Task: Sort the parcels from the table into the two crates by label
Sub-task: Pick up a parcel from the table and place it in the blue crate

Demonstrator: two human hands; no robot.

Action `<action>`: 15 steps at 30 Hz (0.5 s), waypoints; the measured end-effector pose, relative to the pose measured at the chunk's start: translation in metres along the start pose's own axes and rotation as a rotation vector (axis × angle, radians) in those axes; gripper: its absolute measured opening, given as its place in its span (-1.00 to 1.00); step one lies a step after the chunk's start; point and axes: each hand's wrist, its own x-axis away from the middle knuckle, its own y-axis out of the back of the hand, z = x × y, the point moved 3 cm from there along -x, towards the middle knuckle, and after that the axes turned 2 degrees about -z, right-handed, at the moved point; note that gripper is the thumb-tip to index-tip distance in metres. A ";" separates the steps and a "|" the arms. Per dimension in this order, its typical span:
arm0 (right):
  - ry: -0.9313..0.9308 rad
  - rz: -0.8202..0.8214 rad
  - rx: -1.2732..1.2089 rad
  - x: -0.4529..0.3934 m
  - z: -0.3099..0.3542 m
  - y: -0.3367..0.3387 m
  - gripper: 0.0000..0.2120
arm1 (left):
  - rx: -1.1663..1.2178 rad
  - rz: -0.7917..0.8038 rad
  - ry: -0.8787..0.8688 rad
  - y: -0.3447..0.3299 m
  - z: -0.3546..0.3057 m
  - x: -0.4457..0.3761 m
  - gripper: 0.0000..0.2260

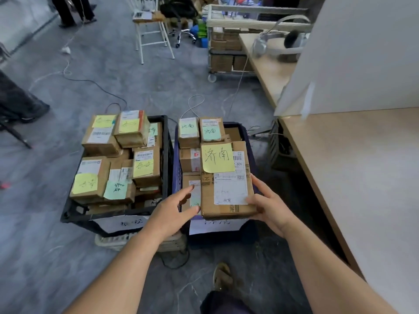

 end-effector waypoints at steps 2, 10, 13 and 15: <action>-0.031 0.008 -0.017 -0.024 -0.001 0.001 -0.34 | -0.009 0.012 0.026 0.001 0.002 -0.019 -0.44; -0.177 0.013 -0.030 -0.117 -0.029 0.009 -0.36 | -0.072 0.122 0.128 -0.012 0.035 -0.099 -0.42; -0.235 0.010 -0.014 -0.143 -0.048 0.003 -0.36 | -0.123 0.163 0.155 -0.018 0.053 -0.117 -0.43; -0.260 0.011 -0.002 -0.159 -0.059 -0.003 -0.35 | -0.179 0.177 0.159 -0.018 0.064 -0.129 -0.42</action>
